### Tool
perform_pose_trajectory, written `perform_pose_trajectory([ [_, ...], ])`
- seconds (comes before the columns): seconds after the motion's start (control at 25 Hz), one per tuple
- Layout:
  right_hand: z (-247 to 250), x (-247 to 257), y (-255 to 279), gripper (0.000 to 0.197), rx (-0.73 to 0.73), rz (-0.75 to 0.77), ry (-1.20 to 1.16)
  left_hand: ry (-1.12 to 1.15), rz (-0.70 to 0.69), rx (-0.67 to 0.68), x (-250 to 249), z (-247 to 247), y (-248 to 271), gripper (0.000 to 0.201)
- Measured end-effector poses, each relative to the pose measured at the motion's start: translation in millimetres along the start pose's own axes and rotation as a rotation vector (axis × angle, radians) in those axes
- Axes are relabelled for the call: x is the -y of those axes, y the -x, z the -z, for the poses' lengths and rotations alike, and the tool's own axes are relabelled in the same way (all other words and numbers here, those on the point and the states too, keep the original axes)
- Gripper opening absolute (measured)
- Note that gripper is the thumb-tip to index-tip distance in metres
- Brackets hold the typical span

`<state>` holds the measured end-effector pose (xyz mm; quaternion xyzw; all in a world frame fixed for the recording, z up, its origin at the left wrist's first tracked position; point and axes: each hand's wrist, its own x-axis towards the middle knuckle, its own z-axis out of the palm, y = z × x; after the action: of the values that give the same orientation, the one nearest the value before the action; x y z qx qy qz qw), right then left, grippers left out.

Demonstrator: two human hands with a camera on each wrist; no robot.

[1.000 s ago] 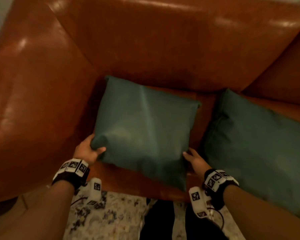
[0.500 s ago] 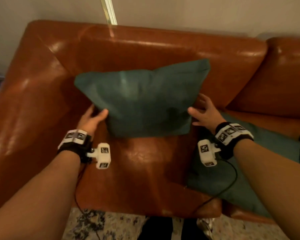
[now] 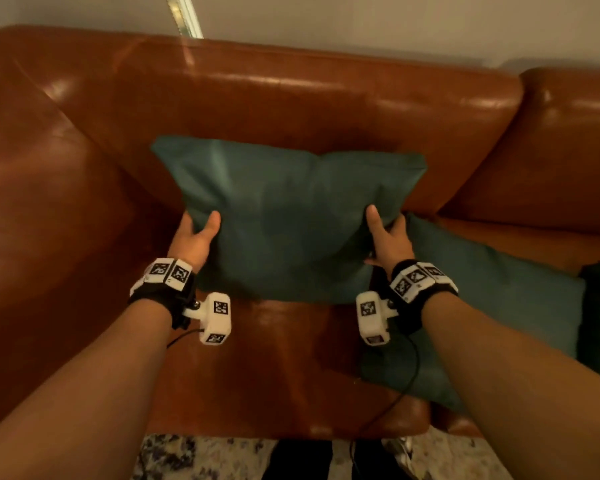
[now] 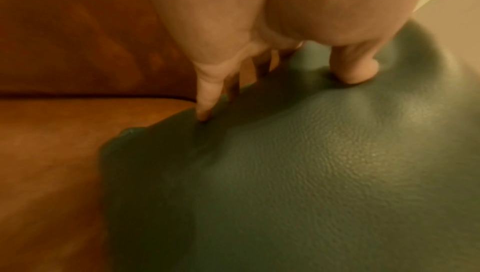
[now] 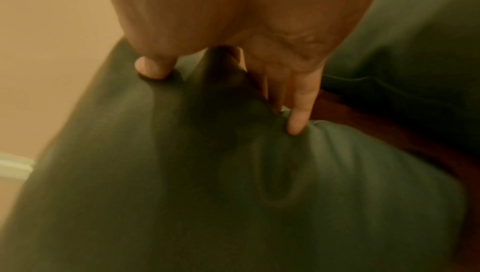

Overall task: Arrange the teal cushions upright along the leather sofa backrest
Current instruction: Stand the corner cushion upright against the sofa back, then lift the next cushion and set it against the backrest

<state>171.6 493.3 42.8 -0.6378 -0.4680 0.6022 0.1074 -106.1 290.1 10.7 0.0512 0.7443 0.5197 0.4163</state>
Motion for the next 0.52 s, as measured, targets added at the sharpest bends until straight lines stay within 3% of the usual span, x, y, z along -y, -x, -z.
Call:
perform_pose_trajectory([
  [0.08, 2.4, 1.4, -5.5, 0.085, 0.037, -0.003, -0.030, 0.007, -0.009, -0.080, 2.3, -5.5, 0.0, 0.044],
  [0.2, 26.5, -12.7, -4.4, 0.080, 0.081, 0.011, -0.004, -0.065, -0.035, -0.223, 7.3, -13.7, 27.5, 0.050],
  [0.32, 68.1, -37.4, -3.2, 0.060, 0.075, 0.025, 0.198, -0.108, 0.152, -0.354, 34.4, -21.6, 59.8, 0.029],
  [0.4, 112.3, -59.9, -3.2, 0.045, 0.007, 0.034, 0.317, -0.316, 0.321, -0.251, 64.3, -40.8, 84.7, 0.028],
  [0.52, 191.0, -89.1, -2.2, 0.030, -0.126, 0.007, 0.428, -0.528, 0.455, 0.046, 110.7, -96.7, 117.4, 0.027],
])
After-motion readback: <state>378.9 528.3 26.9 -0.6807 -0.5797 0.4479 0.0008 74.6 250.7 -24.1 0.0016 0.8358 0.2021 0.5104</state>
